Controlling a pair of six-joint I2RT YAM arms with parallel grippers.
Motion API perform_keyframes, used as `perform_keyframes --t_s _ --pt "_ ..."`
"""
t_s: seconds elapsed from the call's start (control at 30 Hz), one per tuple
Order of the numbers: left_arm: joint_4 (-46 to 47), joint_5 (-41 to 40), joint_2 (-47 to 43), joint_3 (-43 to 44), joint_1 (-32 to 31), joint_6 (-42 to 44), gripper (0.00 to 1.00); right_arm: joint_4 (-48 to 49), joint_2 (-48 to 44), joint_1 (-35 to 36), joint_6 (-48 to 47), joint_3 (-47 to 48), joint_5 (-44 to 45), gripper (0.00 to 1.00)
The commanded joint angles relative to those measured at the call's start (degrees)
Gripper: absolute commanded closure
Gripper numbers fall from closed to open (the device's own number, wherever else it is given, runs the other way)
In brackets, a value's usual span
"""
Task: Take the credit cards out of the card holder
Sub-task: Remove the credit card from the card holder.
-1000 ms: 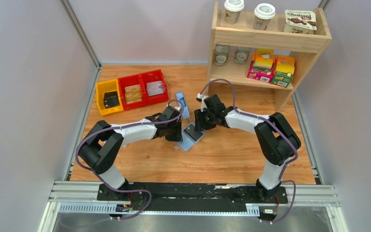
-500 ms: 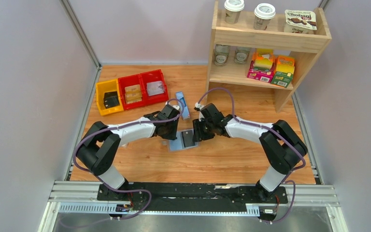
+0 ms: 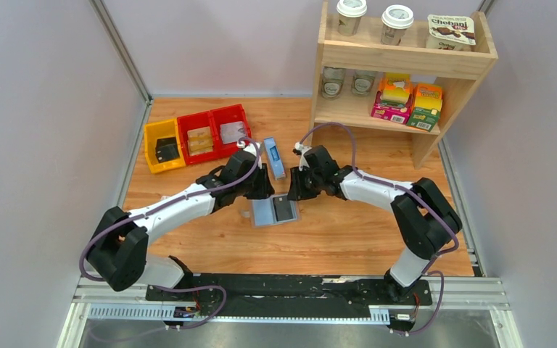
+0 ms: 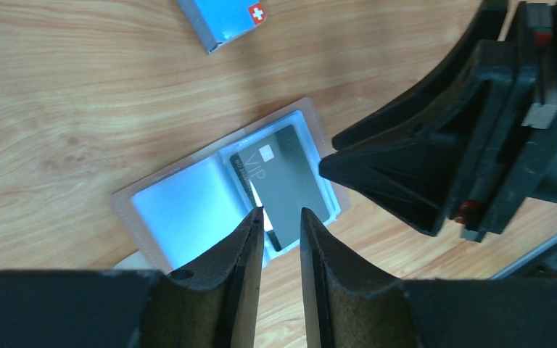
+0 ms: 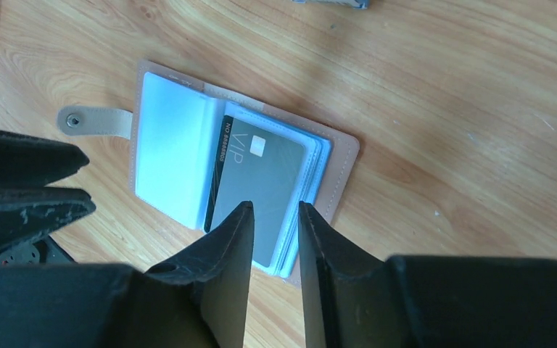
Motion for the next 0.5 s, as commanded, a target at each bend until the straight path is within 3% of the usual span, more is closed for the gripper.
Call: perform_keyframes --t_s 0.0,0.47 --pt "6.8 4.4 1.3 -2.5 1.3 -5.6 0.66 4.4 2.7 -0.7 -0.4 1.6 -3.6 0.71" --pt "24.2 11.9 5.9 -14.8 4.7 -15.4 0.64 8.2 7.0 -1.0 -0.3 -2.6 -6.3 0.79"
